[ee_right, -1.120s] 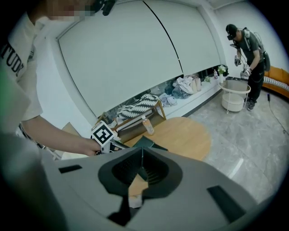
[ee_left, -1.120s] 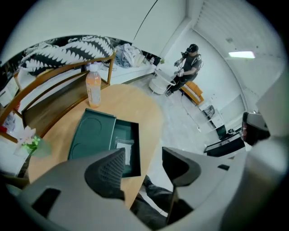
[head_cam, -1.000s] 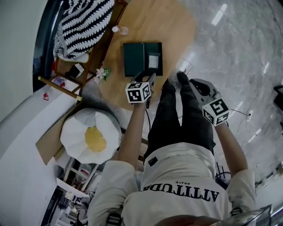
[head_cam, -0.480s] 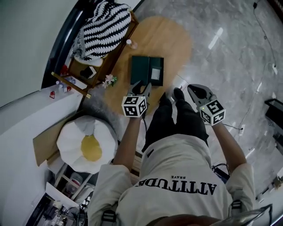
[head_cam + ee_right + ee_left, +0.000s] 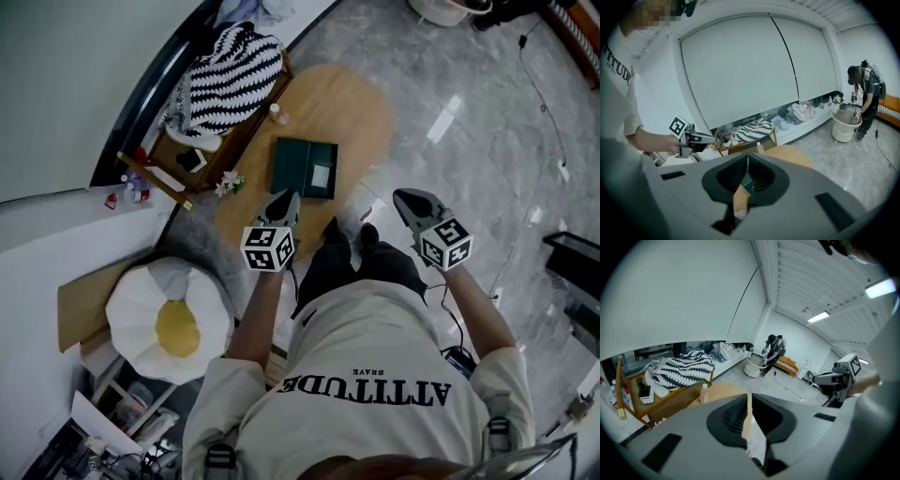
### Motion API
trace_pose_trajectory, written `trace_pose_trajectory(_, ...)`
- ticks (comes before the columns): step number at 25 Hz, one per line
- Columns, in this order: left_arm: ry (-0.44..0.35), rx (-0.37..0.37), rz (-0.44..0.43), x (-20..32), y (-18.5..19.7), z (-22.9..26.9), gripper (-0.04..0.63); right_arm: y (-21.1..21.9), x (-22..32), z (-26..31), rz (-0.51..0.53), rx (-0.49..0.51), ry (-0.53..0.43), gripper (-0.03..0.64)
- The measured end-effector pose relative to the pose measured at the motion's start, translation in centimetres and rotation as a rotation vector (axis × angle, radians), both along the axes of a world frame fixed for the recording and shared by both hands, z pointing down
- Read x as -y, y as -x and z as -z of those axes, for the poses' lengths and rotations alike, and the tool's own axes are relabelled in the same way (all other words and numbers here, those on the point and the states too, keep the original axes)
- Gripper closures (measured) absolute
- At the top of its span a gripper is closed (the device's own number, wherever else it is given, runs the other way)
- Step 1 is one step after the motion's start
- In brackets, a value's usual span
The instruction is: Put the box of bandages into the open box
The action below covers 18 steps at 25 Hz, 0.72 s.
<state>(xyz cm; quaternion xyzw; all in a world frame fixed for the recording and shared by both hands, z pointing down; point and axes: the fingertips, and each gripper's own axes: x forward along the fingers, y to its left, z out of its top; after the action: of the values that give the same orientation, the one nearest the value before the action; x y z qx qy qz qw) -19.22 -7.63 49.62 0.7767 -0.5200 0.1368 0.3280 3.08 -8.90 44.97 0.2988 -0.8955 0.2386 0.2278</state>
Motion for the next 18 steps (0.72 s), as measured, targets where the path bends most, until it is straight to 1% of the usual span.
trace_pose_trajectory(6,-0.058,0.006,0.053,-2.2,-1.2,3.5,0.558,-2.3,-1.0,2.6,0.021,0.026,-0.044,0.594)
trace_pose_trajectory(9,-0.076,0.009,0.080,-3.6,-2.7,4.7,0.568,-3.7,-2.0,3.2,0.051,0.038,-0.057,0.594)
trace_pose_trajectory(13,-0.090,-0.008,0.120,-6.6,-5.0,6.3,0.572,-5.7,-4.4,4.2,0.101,0.043,-0.068,0.595)
trace_pose_trajectory(18,-0.127,-0.006,0.172,-10.3,-7.7,7.9,0.574,-8.8,-7.1,5.0,0.132,0.070,-0.090,0.594)
